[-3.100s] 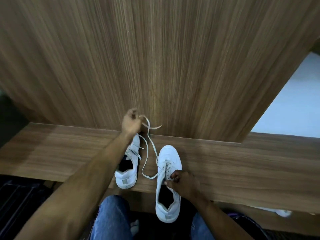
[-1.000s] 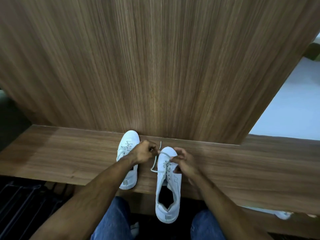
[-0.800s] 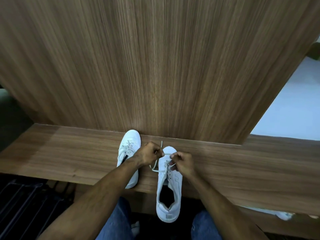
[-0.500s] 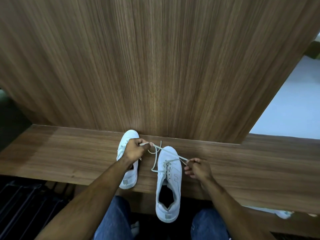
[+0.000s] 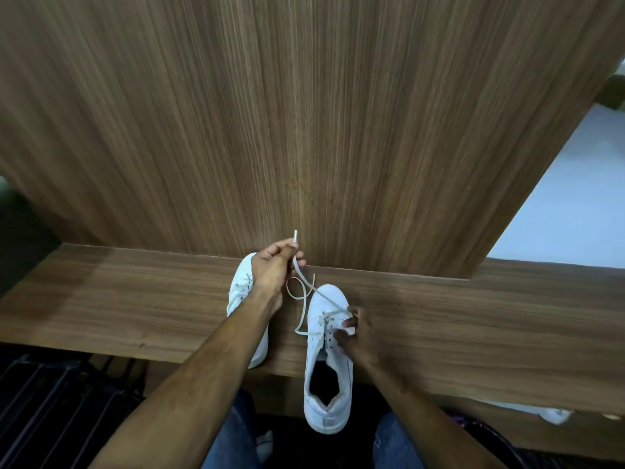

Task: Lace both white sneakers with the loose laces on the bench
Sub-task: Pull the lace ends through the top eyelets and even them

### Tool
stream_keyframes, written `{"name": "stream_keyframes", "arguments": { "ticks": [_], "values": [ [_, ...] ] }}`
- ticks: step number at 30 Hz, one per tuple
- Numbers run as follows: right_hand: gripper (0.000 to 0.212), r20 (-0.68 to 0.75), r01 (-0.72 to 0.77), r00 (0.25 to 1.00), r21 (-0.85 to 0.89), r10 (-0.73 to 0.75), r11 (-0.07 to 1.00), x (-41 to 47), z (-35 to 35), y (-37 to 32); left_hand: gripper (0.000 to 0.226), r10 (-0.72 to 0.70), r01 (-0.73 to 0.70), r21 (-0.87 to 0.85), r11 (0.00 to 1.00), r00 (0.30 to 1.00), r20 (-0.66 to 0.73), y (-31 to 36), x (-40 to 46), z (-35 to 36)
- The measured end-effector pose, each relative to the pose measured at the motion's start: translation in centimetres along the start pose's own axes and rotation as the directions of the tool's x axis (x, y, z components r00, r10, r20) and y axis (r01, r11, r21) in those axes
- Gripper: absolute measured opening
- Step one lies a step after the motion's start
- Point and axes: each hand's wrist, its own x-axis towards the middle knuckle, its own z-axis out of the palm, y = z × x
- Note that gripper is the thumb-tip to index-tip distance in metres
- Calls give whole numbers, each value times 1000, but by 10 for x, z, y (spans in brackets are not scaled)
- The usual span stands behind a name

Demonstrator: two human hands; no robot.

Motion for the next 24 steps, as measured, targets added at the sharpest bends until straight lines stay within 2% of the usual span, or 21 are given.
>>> {"name": "stream_keyframes", "arguments": {
  "ticks": [4, 6, 8, 10, 13, 16, 17, 18, 20, 22, 24],
  "values": [
    [37, 171, 115, 984, -340, -59, 933, -20, 2, -14, 18, -17, 6, 266, 964, 999, 38, -15, 2, -4],
    [43, 185, 162, 979, -474, -82, 866, -20, 4, -18, 16, -15, -20, 384, 923, 996, 89, -24, -5, -5],
    [47, 169, 180, 980, -558, -102, 810, -17, 6, -22, 14, 19, -115, 516, 849, 982, 187, -37, -10, -7],
    [41, 163, 178, 982, -606, -98, 775, -16, 9, -24, 10, 26, -230, 627, 744, 948, 317, -50, -14, -11],
    [27, 123, 111, 991, -532, -53, 840, -14, 10, -18, 9, -60, -348, 776, 526, 895, 442, -65, -21, -18],
    [16, 48, 24, 999, -326, -8, 945, -8, 4, -4, 10, -119, -370, 867, 335, 896, 428, -71, -30, -19],
    [22, 44, 7, 999, -280, 5, 960, -6, 2, 2, 11, -128, -380, 879, 288, 894, 429, -73, -33, -17],
    [36, 46, 0, 999, -237, 11, 972, -3, 1, 5, 13, -136, -387, 890, 242, 894, 426, -73, -35, -16],
    [49, 42, -38, 998, -140, 44, 989, 0, 0, 9, 16, -150, -400, 897, 188, 891, 429, -73, -38, -14],
    [42, 42, -86, 995, -79, 90, 993, 4, 1, 13, 18, -144, -384, 908, 166, 902, 408, -75, -39, -13],
    [26, 62, -112, 991, -48, 115, 993, 7, 2, 17, 19, -115, -364, 923, 123, 919, 377, -76, -39, -11]
  ]
}}
